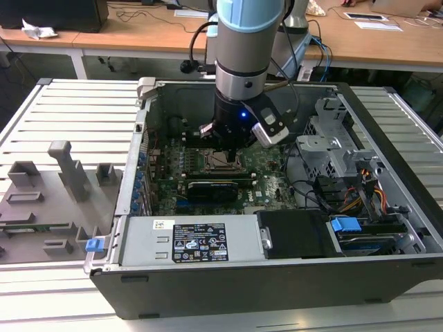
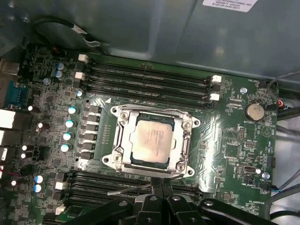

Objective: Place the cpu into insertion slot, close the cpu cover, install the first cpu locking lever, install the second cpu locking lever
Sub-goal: 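Install the second cpu locking lever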

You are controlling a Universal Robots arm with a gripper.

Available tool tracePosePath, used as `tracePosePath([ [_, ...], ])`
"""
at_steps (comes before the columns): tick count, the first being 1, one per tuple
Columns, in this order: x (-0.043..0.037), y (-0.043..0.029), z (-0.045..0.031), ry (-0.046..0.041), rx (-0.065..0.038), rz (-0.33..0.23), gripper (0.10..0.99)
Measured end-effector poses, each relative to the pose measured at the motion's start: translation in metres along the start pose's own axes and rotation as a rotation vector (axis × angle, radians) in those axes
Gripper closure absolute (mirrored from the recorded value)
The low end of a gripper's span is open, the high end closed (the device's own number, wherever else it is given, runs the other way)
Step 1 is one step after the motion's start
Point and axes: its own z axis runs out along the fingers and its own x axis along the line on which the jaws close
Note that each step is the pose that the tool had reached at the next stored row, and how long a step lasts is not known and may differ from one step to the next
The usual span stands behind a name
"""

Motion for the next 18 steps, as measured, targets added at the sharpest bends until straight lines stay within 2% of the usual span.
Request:
tracePosePath([
  [3,0.0075,-0.0035,0.0003,-0.0004,-0.003,0.0,0.98],
  [4,0.0103,-0.0035,0.0003,-0.0005,-0.003,0.0,0.98],
  [6,0.0216,-0.0021,0.0001,-0.0006,-0.005,0.0,0.98],
  [8,0.0273,-0.0013,0.0008,-0.0007,-0.005,0.0,0.98],
  [11,0.0301,-0.0017,0.0065,-0.0008,-0.005,0.0,0.98],
  [12,0.0306,-0.0033,0.0082,-0.0014,-0.011,0.0,0.98],
  [13,0.0311,-0.0054,0.0083,-0.0038,-0.027,0.0,0.98],
  [14,0.0314,-0.0071,0.0081,-0.0055,-0.039,0.001,0.98],
  [15,0.0318,-0.0083,0.0081,-0.0067,-0.047,0.001,0.98],
  [16,0.0342,-0.01,0.0079,-0.009,-0.062,0.002,0.98],
  [18,0.0383,-0.0137,0.0101,-0.0107,-0.074,0.002,0.98],
])
